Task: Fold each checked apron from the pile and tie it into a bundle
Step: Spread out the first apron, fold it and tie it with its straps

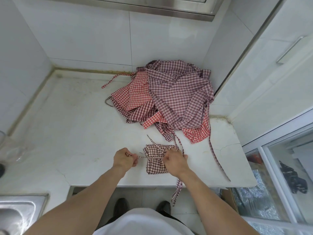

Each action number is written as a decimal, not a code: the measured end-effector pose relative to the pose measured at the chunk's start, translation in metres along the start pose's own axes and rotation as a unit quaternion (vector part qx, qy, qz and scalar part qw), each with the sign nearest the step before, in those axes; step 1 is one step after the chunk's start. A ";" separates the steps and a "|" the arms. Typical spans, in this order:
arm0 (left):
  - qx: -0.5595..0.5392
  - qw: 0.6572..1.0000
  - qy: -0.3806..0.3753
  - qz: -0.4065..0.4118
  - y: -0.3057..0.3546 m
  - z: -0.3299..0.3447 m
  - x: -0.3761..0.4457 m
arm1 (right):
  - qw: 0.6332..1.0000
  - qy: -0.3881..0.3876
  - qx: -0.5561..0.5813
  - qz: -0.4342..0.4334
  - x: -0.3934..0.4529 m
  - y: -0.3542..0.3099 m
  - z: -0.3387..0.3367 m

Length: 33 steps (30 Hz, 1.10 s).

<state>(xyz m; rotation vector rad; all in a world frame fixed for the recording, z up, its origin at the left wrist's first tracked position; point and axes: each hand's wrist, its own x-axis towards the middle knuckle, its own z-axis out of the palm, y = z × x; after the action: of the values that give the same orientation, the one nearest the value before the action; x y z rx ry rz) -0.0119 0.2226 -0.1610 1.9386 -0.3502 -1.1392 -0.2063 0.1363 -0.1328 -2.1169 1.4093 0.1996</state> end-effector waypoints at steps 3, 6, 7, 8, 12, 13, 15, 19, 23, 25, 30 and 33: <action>-0.013 0.999 0.032 -0.023 0.001 -0.002 0.002 | 1.000 0.002 -0.026 0.014 0.003 0.008 -0.006; -0.018 0.998 0.049 -0.030 0.001 -0.011 0.007 | 0.999 -0.005 -0.038 0.030 0.003 0.021 -0.017; -0.018 0.998 0.048 -0.031 0.000 -0.014 0.008 | 0.999 -0.012 -0.042 0.032 0.002 0.023 -0.019; -0.021 0.998 0.047 -0.032 -0.001 -0.015 0.009 | 0.998 -0.016 -0.046 0.033 0.001 0.024 -0.020; -0.067 0.997 0.039 -0.024 -0.002 -0.015 0.004 | 1.000 0.028 -0.006 0.007 0.001 0.019 -0.018; -0.078 0.997 0.028 -0.012 -0.001 -0.016 0.003 | 0.999 0.044 0.030 -0.011 0.000 0.019 -0.018; -0.100 0.995 -0.020 0.020 0.004 -0.018 0.000 | 0.988 0.072 0.129 -0.039 -0.001 0.018 -0.019; -0.180 0.969 -0.157 0.056 0.025 -0.015 -0.011 | 0.946 0.078 0.302 -0.086 -0.005 0.002 -0.021; -0.219 0.960 -0.168 0.049 0.043 -0.003 -0.016 | 0.885 0.060 0.449 -0.108 -0.003 -0.022 -0.019; -0.221 0.964 -0.140 0.041 0.045 0.000 -0.017 | 0.864 0.060 0.494 -0.080 -0.002 -0.028 -0.019; -0.188 0.982 -0.030 0.012 0.024 0.004 -0.012 | 0.859 0.023 0.510 -0.028 0.000 -0.026 -0.003; -0.172 0.985 0.001 0.002 0.016 0.008 -0.014 | 0.869 0.022 0.493 -0.013 -0.004 -0.024 0.005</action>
<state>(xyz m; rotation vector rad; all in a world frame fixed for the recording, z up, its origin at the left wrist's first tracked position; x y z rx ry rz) -0.0233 0.2172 -0.1419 1.6335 -0.1439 -1.1138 -0.1855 0.1487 -0.1264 -1.2694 1.1257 -0.4955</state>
